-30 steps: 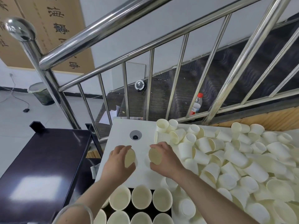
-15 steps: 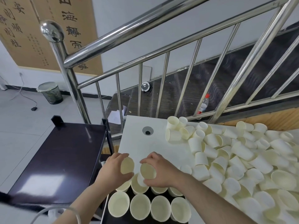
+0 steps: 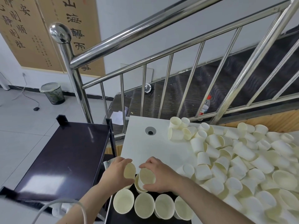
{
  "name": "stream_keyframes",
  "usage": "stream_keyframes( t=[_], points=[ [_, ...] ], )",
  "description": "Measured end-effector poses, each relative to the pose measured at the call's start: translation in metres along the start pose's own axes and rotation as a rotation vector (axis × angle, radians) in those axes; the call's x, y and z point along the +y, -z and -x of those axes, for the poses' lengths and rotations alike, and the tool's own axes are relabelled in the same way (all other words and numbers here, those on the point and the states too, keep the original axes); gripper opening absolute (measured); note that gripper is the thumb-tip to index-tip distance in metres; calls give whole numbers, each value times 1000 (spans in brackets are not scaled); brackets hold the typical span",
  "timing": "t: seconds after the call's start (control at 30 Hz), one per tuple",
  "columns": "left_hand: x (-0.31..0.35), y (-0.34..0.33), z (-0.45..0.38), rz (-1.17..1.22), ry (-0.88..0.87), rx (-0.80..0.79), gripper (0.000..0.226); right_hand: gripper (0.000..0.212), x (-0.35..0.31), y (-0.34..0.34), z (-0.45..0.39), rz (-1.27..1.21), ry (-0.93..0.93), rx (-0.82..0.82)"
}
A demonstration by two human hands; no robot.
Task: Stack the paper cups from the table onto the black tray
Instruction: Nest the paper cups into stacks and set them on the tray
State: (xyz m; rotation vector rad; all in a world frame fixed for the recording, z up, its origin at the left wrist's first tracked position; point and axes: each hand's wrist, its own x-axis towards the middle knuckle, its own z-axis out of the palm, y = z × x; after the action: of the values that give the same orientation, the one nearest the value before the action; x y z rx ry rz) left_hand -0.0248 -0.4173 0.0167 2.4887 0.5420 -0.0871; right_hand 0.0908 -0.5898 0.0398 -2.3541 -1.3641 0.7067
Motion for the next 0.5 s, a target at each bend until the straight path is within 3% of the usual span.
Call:
stream_keyframes(
  t=[0.2, 0.5],
  points=[
    [-7, -8, 3, -41, 46, -44, 79, 77, 4, -14, -7, 59, -57, -24],
    [-11, -17, -2, -122, 90, -66, 70, 68, 14, -26, -15, 152, -88, -78]
  ],
)
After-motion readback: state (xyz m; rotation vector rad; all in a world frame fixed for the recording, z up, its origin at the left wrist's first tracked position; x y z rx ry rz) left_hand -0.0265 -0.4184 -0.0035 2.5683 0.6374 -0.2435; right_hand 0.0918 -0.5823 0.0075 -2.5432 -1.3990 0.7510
